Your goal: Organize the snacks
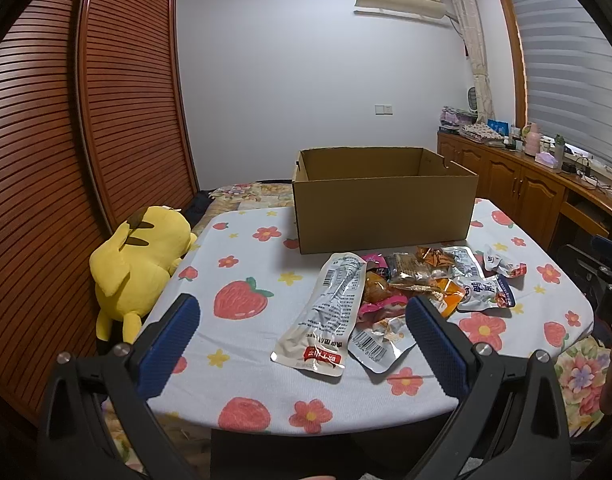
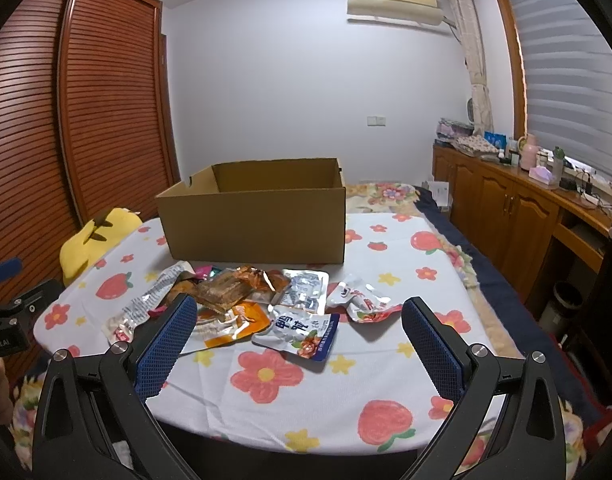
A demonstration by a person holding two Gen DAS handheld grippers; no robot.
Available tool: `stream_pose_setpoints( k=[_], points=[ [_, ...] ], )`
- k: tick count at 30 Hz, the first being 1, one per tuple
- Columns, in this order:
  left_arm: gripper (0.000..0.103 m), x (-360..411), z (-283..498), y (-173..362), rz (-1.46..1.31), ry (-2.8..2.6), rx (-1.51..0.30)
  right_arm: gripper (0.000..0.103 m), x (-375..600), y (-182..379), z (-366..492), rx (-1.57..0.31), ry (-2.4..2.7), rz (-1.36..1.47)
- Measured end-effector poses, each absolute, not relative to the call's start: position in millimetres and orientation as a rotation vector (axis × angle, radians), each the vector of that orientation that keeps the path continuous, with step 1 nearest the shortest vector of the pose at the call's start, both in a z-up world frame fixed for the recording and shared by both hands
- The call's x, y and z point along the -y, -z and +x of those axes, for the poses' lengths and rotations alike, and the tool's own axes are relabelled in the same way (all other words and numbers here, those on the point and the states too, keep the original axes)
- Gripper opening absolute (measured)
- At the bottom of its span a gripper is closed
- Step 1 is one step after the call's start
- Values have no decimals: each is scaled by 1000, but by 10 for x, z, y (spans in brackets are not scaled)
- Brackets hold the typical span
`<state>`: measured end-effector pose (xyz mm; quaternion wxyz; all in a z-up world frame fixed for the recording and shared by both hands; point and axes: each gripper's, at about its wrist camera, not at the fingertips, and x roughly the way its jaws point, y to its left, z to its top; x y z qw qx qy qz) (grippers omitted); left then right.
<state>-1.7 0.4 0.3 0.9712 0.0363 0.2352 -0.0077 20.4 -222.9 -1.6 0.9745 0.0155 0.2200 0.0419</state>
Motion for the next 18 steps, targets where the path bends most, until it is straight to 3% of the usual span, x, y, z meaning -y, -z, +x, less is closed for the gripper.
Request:
stream_pose_setpoints(
  k=[18],
  points=[
    [103, 11, -8, -36, 75, 20, -474, 103, 2222, 28, 198, -443, -81, 31]
  ],
)
